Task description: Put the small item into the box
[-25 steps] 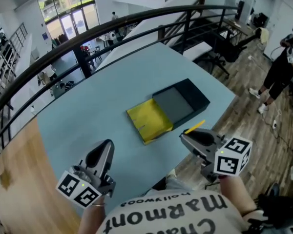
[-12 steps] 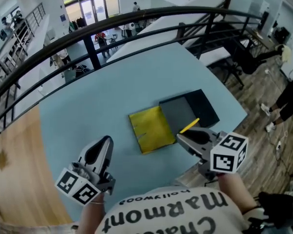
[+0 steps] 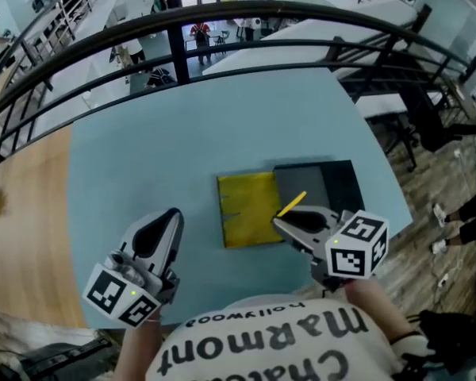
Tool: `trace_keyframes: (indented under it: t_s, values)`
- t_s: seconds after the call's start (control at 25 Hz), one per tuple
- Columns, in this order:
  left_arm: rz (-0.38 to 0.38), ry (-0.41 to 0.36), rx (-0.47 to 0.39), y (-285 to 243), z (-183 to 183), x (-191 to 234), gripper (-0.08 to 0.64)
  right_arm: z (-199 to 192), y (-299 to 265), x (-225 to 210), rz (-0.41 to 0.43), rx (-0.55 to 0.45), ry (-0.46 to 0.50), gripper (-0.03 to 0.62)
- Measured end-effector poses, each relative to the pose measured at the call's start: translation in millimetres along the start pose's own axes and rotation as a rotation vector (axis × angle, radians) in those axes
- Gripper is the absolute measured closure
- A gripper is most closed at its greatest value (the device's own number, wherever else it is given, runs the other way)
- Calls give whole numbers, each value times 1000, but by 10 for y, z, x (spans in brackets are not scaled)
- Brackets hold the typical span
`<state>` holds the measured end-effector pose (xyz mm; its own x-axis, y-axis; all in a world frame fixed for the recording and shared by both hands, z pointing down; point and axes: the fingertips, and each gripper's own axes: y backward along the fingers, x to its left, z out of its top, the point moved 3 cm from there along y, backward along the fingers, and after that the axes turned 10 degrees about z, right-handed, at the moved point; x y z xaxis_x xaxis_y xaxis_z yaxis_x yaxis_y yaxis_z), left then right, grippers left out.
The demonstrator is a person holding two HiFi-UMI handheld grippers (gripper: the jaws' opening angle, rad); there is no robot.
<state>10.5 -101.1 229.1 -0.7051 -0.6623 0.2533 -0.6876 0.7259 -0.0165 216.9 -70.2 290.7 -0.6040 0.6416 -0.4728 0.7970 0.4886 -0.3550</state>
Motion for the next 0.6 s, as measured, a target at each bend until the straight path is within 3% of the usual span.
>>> trace_keyframes:
  t_s: [0.36, 0.6]
  values:
    - [123, 59, 7, 126, -251, -171, 558, -258, -355, -288, 145, 185, 58, 514]
    - [204, 114, 23, 340, -406, -200, 558, -505, -575, -212, 227, 256, 10, 514]
